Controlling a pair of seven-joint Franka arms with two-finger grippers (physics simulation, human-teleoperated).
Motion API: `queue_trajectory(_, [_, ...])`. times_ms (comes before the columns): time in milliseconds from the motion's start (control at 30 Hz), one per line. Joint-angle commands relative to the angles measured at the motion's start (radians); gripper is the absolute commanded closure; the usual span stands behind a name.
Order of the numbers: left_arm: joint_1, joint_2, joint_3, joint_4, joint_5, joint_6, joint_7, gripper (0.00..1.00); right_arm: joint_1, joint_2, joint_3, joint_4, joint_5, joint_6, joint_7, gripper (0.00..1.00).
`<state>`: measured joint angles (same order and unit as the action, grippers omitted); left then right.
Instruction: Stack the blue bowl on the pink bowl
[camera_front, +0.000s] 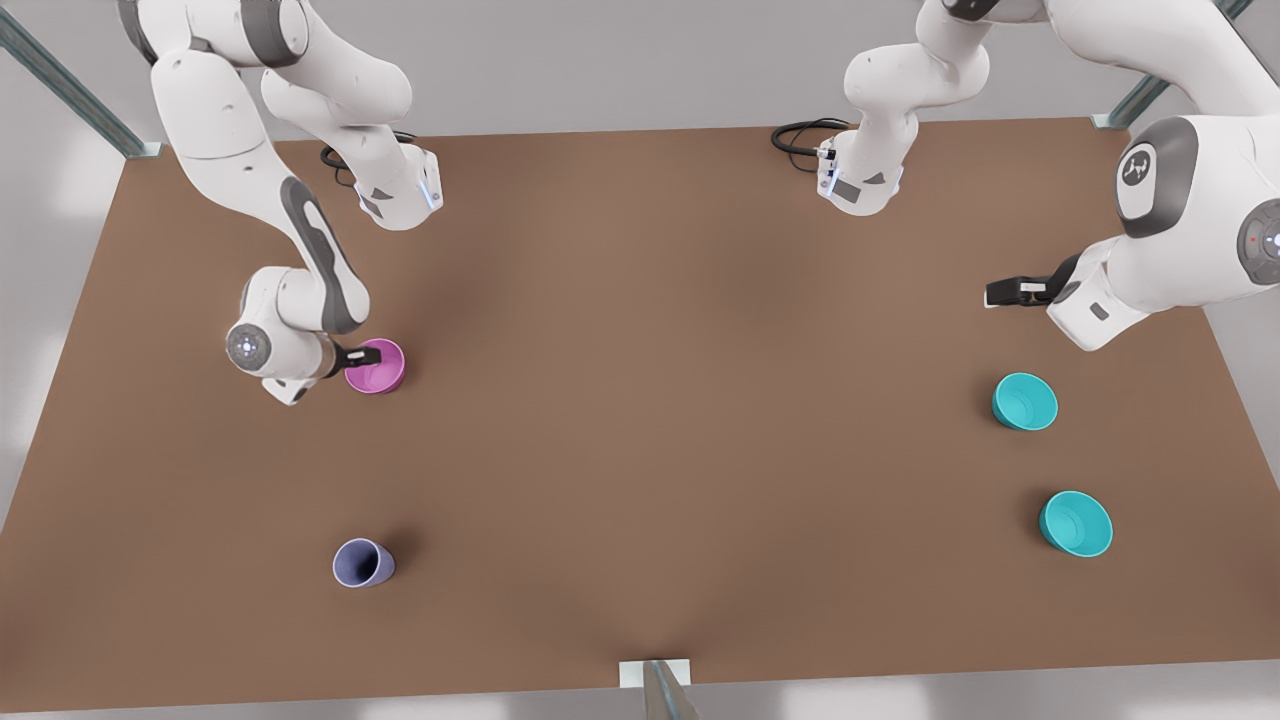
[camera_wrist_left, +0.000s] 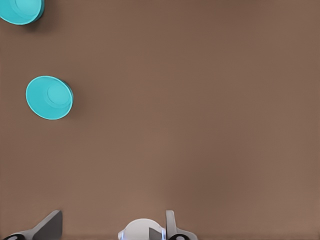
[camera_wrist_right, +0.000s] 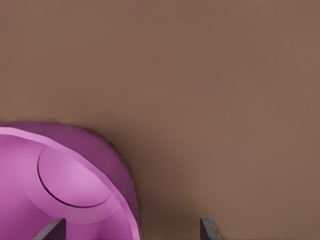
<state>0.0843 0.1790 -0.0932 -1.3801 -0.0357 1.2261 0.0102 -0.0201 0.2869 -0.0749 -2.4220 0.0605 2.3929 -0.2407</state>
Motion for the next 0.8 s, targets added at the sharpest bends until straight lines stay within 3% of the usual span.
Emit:
queue_trajectory(0, [0.002, -0.001, 0.000, 0.001, 0.000, -0.004, 0.001, 0.00, 0.000, 0.031, 0.006, 0.023, 0.036, 0.037, -0.020, 0.00])
queue_trajectory(67, [0.002, -0.001, 0.001, 0.001, 0.000, -0.010, 0.001, 0.00, 0.000, 0.038, 0.006, 0.044, 0.036, 0.034, -0.020, 0.00])
queue_trajectory(100, [0.000, -0.001, 0.001, 0.001, 0.000, -0.010, 0.001, 0.00, 0.000, 0.037, 0.006, 0.052, 0.036, 0.020, -0.017, 0.11])
queue_trajectory(167, [0.002, -0.001, 0.000, 0.001, 0.000, -0.010, 0.002, 0.00, 0.000, 0.028, 0.007, 0.069, 0.036, -0.023, -0.019, 0.56])
queue_trajectory(233, [0.000, -0.001, 0.000, 0.001, 0.000, -0.010, 0.001, 0.00, 0.002, 0.023, 0.009, 0.075, 0.036, -0.041, -0.017, 0.79])
queue_trajectory(433, [0.000, -0.001, 0.000, 0.001, 0.000, -0.010, 0.002, 0.00, -0.001, 0.026, 0.046, 0.147, 0.065, -0.090, -0.022, 0.79])
queue_trajectory(533, [0.000, -0.003, 0.000, 0.007, 0.000, -0.010, 0.002, 0.00, 0.018, 0.011, 0.293, 0.351, 0.318, -0.250, 0.179, 0.79])
queue_trajectory(567, [0.000, -0.003, 0.000, 0.004, 0.000, -0.010, 0.002, 0.00, 0.084, 0.037, 0.305, 0.417, 0.358, -0.250, 0.285, 0.79])
queue_trajectory(700, [-0.001, -0.001, 0.000, 0.007, 0.000, -0.007, 0.002, 0.00, 0.411, 0.442, 0.297, 1.023, 0.383, -0.202, 0.938, 0.79])
queue_trajectory(767, [-0.001, -0.001, 0.000, 0.007, -0.001, -0.007, 0.002, 0.00, 0.511, 0.603, 0.276, 1.238, 0.219, -0.201, 1.185, 0.79])
